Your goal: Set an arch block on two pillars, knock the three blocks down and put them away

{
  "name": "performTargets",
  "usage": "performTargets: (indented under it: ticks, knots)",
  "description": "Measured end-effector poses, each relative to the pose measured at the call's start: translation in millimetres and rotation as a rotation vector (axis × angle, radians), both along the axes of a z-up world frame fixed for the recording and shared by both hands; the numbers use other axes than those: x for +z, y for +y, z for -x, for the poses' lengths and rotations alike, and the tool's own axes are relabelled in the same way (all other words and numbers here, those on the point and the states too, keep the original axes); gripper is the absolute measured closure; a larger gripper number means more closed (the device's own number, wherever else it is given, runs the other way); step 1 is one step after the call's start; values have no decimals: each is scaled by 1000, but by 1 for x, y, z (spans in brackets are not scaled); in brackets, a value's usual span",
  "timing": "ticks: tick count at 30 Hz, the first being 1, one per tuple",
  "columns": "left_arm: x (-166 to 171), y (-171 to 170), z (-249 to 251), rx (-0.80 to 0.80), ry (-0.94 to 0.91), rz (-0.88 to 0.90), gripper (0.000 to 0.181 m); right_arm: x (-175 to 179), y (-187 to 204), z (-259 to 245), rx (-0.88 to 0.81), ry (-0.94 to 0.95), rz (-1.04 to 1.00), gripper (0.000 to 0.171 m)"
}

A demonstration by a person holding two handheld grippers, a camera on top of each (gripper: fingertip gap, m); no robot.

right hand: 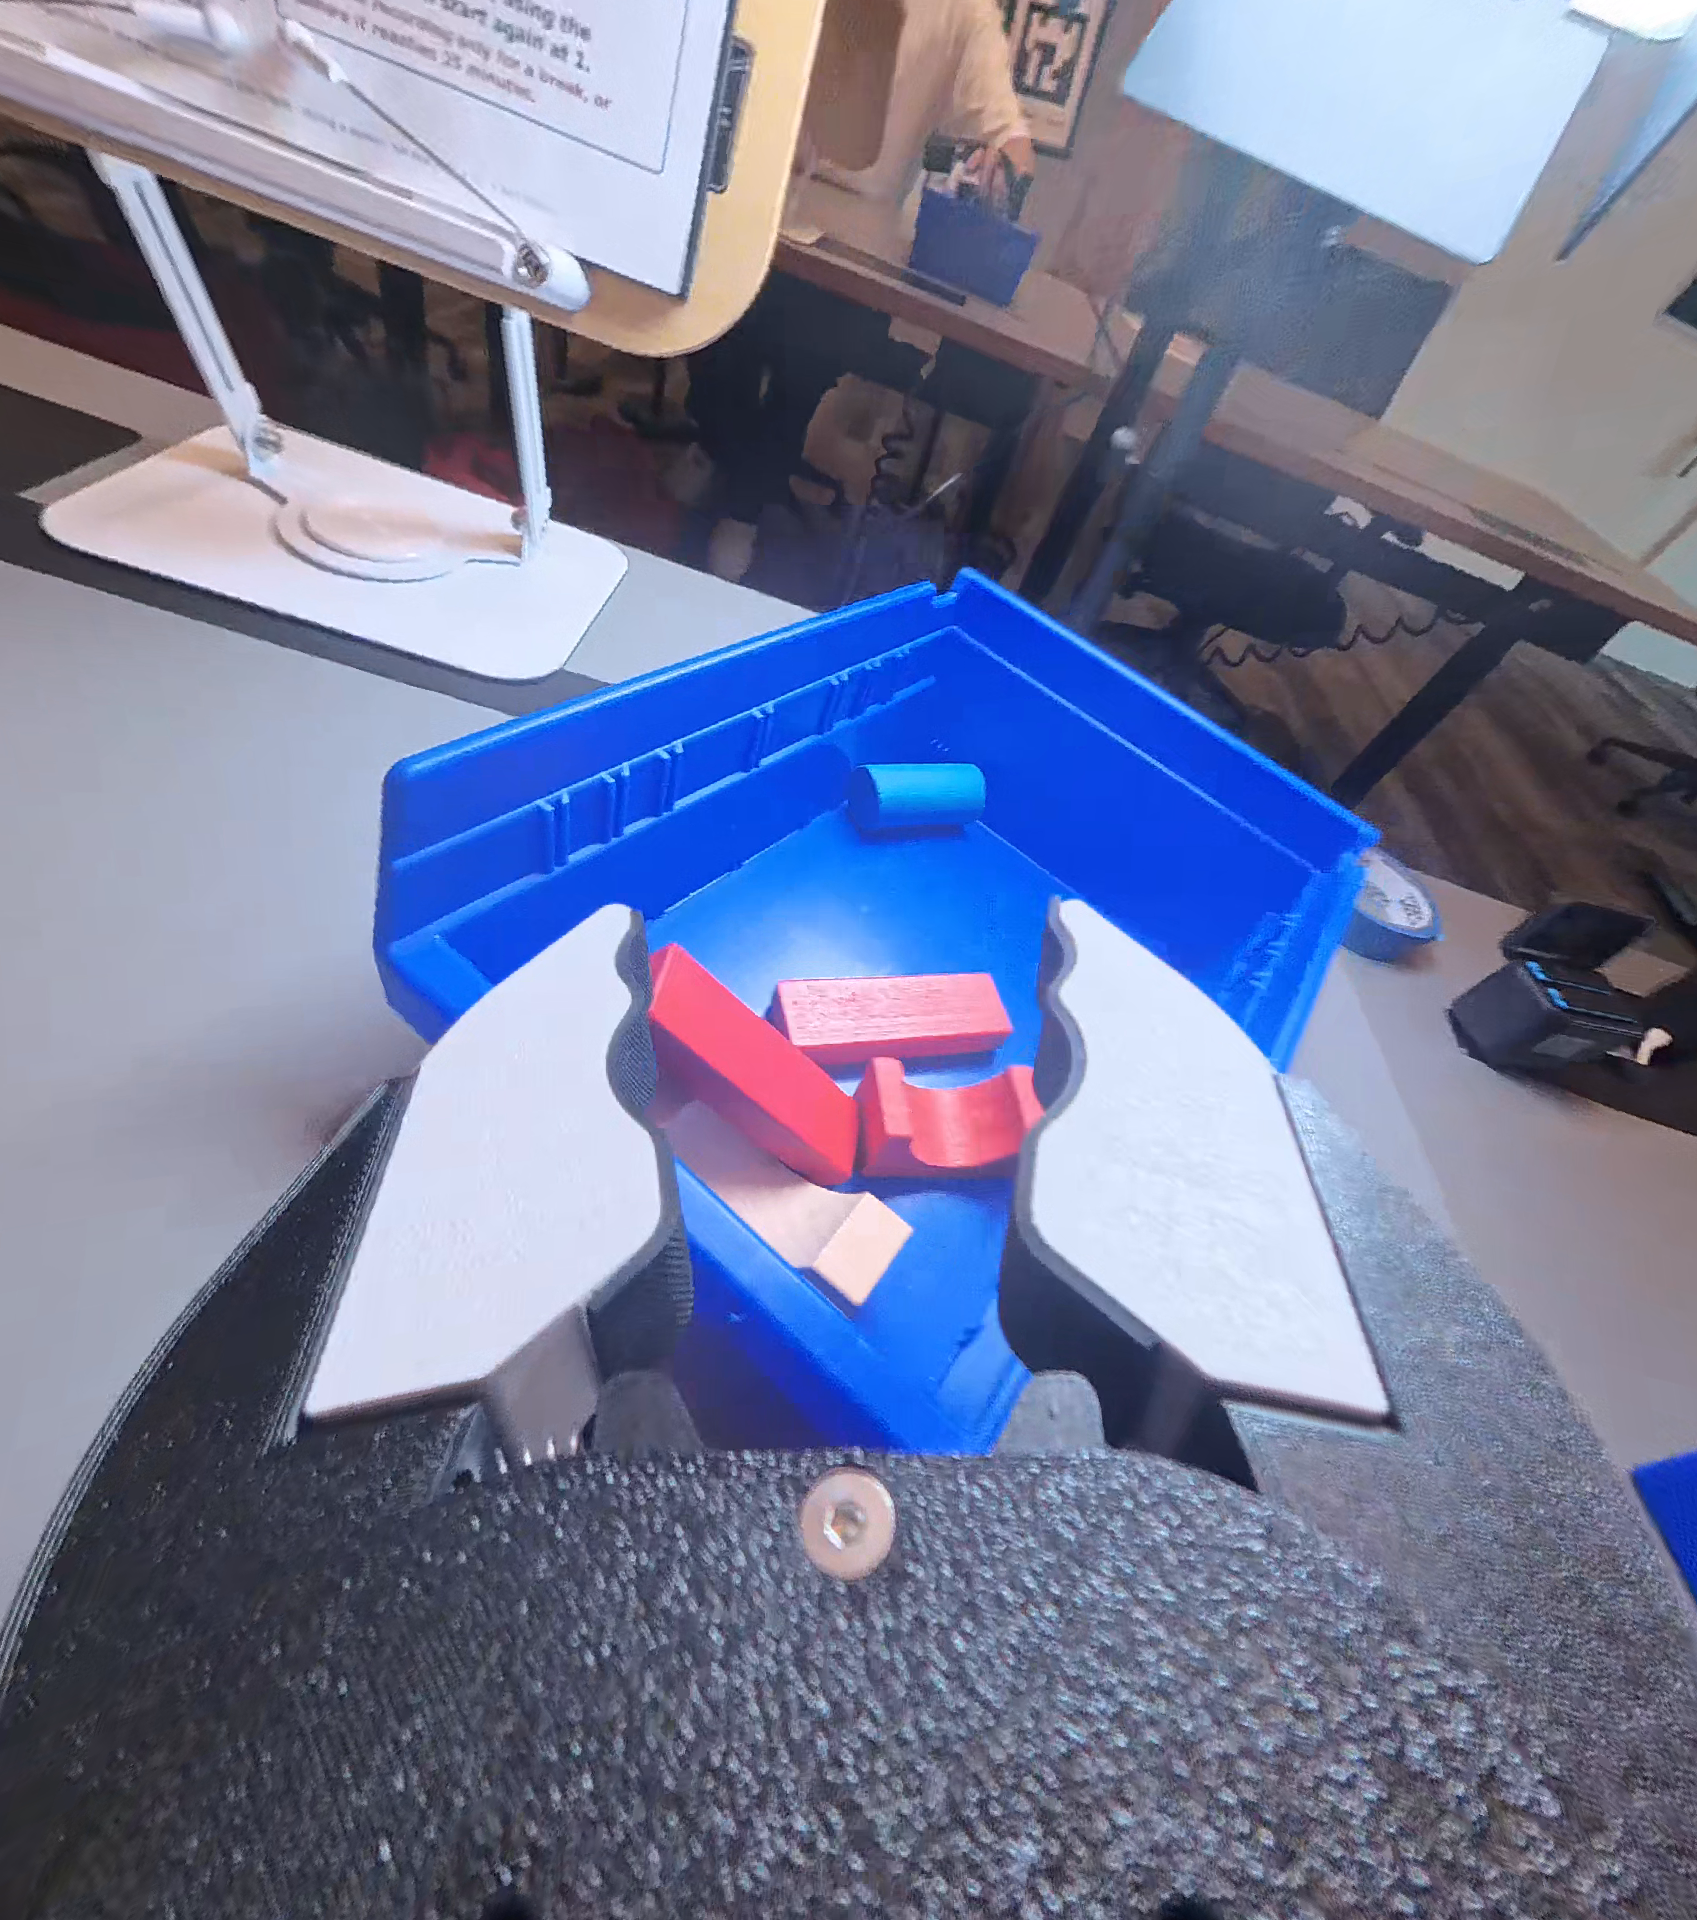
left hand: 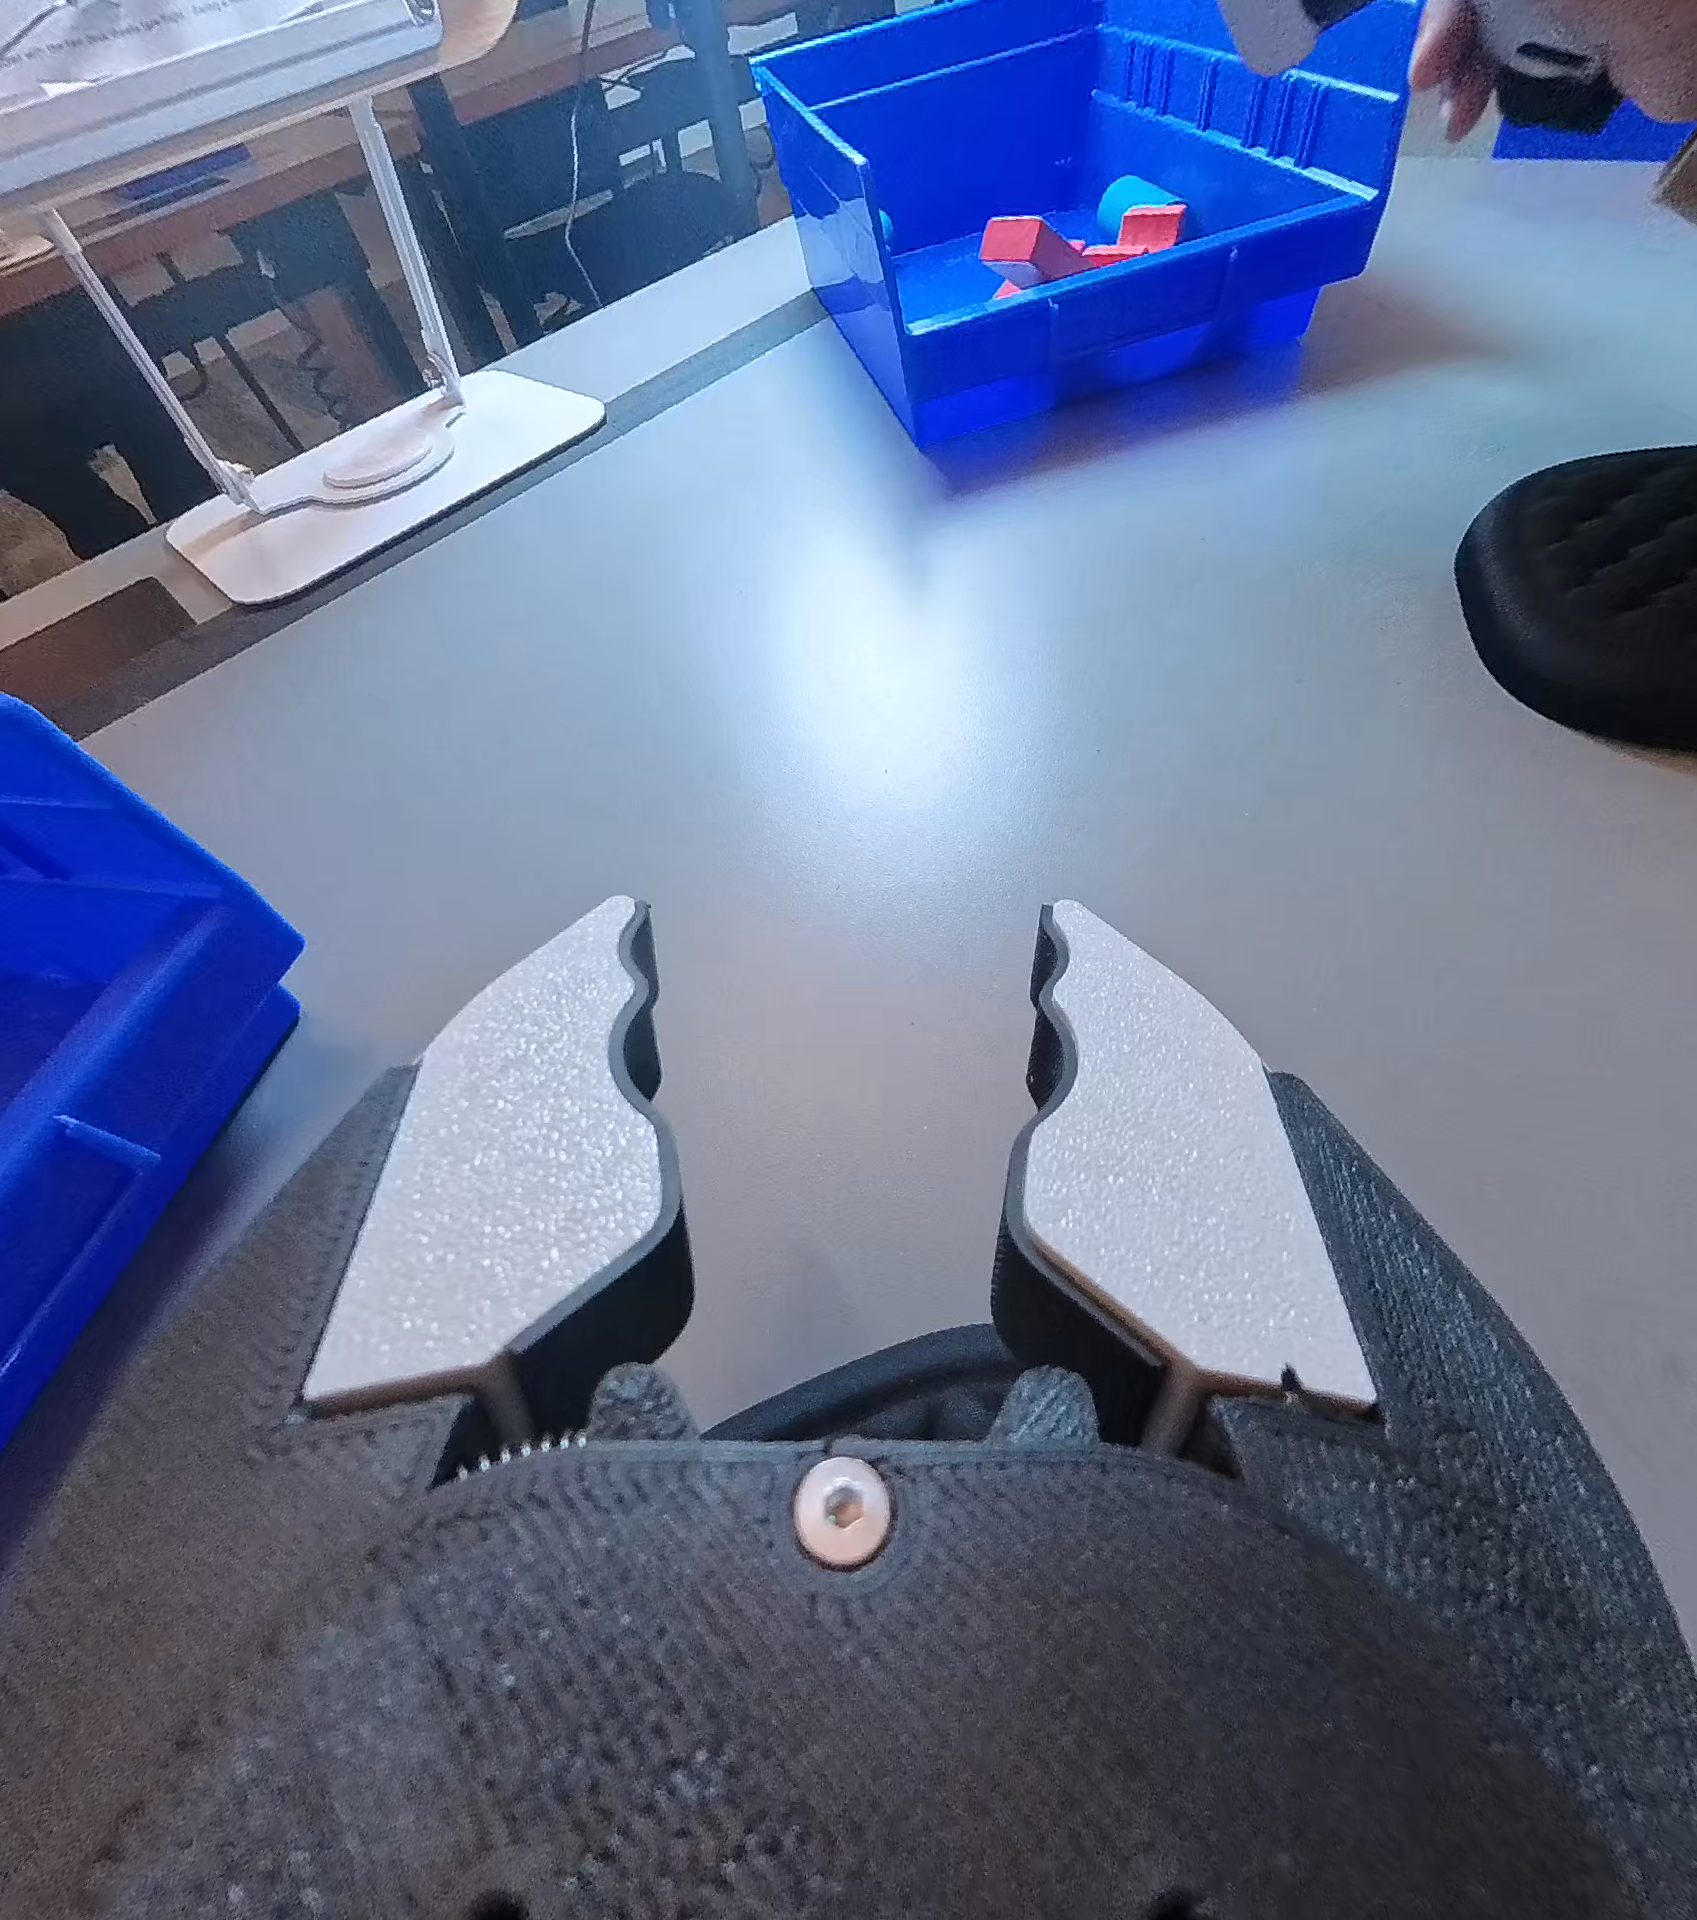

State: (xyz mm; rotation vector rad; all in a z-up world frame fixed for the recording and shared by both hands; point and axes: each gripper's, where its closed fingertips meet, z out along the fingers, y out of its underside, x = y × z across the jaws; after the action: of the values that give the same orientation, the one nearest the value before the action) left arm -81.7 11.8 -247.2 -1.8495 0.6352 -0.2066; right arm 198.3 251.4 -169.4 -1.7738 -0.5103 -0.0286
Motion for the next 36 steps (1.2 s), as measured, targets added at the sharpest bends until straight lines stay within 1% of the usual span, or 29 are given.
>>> performTargets:
  ticks: [3, 6, 8, 10, 11, 12, 13, 15, 18, 21, 25, 30, 33, 36]
  knots:
    - [-1, 0, 0, 0, 3, 3, 111, 13, -4, -32, -111, -26, -51, 100]
    - [-2, 0, 0, 1, 8, 5, 111, 9, -6, -66, -215, -20, -30, 99]
    - [-2, 0, 0, 1, 8, 6, 111, -7, -6, -80, -245, 2, 32, 100]
    - [-2, 1, 0, 1, 9, 6, 111, -31, -3, -89, -254, 15, 128, 104]
    - [-2, 0, 0, 1, 11, 6, 111, -43, -1, -93, -257, 9, 169, 111]
    - [-2, 0, 0, 1, 11, 5, 111, -53, 2, -96, -252, 8, 204, 123]
    - [-2, 0, 0, 1, 11, 3, 111, -61, 4, -94, -226, 29, 239, 130]
    - [-1, 0, 1, 2, 7, -1, 111, -71, 7, -90, -199, 104, 280, 136]
    - [1, 0, 2, 6, -6, -5, 111, -71, 5, -97, -238, 133, 302, 146]
    - [3, 0, 3, 10, -21, -7, 110, -71, -3, -99, -259, 137, 312, 149]
    - [6, 1, 6, 22, -37, -17, 110, -71, -23, -94, -260, 119, 307, 149]
    - [15, 4, 17, 55, -36, -49, 110, -71, -54, -78, -234, 87, 265, 144]
    - [33, 11, 44, 132, -33, -106, 109, -71, -72, -65, -206, 88, 236, 141]
    - [59, 18, 98, 286, 1, -188, 109, -71, -86, -53, -175, 90, 222, 141]
